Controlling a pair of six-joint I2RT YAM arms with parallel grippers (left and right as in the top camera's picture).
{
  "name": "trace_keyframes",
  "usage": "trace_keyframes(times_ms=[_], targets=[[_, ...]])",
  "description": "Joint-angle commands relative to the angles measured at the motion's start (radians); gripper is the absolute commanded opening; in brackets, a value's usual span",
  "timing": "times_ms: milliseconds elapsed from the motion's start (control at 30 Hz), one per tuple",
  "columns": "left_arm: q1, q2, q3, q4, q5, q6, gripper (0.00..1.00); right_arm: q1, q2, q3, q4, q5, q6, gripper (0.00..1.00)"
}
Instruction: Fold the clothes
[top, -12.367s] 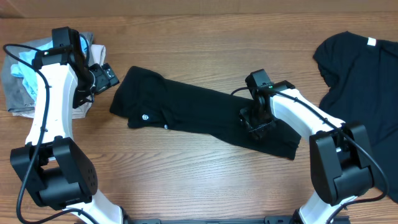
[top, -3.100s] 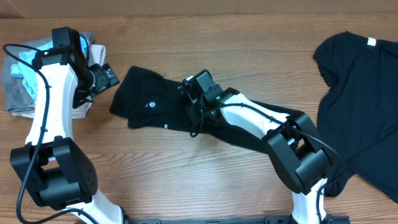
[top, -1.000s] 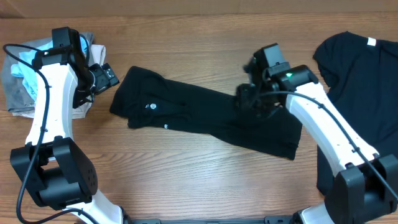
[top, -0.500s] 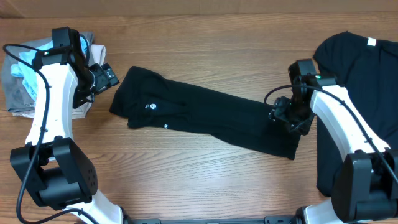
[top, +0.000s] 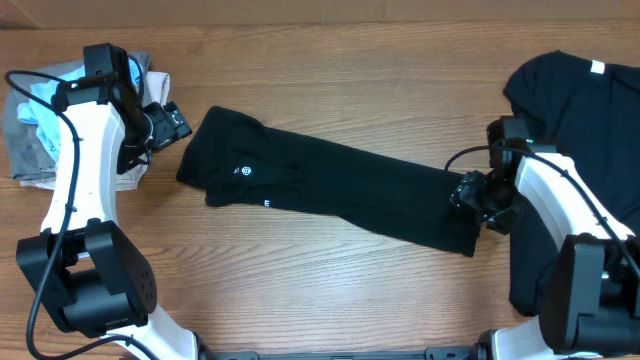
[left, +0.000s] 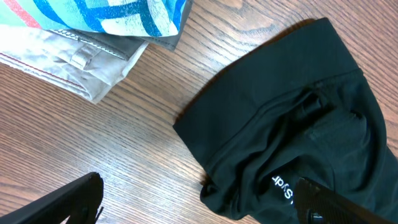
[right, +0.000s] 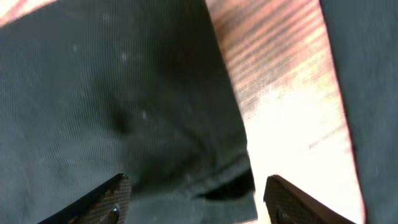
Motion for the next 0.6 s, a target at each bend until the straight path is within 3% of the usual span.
trace_keyframes(times_ms=[0,233,400,567], targets=[[-0.006,-0.007,0.012,0.0,0.01,0.002,1.0,-0.026,0.006,-0.019,0.015,-0.019,-0.103,0.75],[-0.006,-0.007,0.012,0.0,0.01,0.002,1.0,-0.032,0.006,-0.035,0.048,-0.032,-0.175,0.75],[-0.006,-0.007,0.012,0.0,0.01,0.002,1.0,-0.032,0.006,-0.093,0.109,-0.06,-0.199,0.63],[-0.006,-0.007,0.012,0.0,0.01,0.002,1.0,-0.032,0.006,-0.191,0.219,-0.059,-0.199,0.63]])
